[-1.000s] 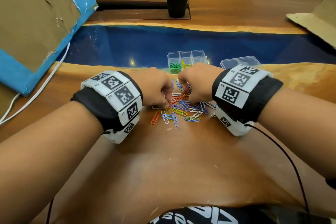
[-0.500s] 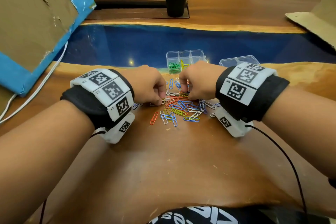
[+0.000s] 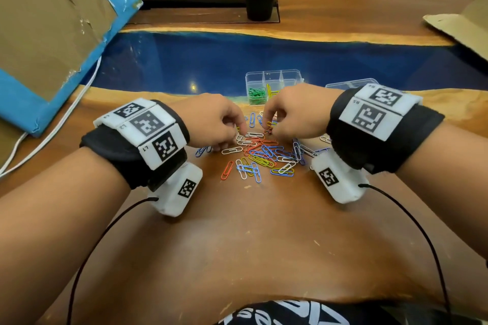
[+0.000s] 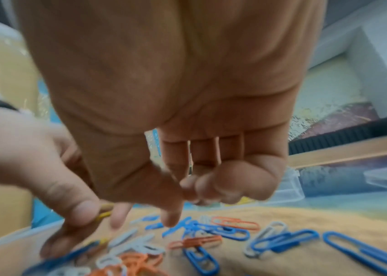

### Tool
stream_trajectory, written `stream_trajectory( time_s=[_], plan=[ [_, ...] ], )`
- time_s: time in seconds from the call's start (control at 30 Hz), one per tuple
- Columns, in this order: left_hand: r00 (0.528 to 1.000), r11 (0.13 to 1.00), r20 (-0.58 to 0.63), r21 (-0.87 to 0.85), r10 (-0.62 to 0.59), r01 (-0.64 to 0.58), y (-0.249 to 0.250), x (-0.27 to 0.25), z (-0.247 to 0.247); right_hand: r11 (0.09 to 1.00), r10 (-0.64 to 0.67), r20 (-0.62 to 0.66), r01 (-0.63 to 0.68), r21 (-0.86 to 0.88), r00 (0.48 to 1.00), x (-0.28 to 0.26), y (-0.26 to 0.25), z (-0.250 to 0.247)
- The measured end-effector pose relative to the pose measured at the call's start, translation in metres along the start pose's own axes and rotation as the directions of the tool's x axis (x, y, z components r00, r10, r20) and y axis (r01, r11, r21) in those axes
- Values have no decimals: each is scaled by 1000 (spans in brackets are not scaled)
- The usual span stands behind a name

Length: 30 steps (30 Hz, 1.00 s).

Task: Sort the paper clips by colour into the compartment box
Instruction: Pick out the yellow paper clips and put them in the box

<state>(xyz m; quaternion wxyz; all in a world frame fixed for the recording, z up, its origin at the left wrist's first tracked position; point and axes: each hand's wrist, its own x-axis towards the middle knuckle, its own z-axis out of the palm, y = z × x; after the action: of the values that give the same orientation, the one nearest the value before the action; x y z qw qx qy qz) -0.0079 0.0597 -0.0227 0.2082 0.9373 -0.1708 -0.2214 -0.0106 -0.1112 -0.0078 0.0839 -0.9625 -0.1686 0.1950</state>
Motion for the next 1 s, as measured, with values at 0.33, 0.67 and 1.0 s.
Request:
stream_trajectory(
  time_s=[0.33, 0.67, 1.0],
  plan=[
    [995, 973, 48, 208, 92, -100, 28, 3, 15, 613, 51, 182, -175, 771, 982, -11, 11, 4],
    [979, 903, 100, 377, 179, -204, 38, 7, 17, 998, -51, 114, 48, 32, 992, -27, 5, 24],
    [994, 953, 29, 282, 110, -114, 28, 3, 10, 999, -14, 41, 16, -32, 999, -28, 12, 11]
  ],
)
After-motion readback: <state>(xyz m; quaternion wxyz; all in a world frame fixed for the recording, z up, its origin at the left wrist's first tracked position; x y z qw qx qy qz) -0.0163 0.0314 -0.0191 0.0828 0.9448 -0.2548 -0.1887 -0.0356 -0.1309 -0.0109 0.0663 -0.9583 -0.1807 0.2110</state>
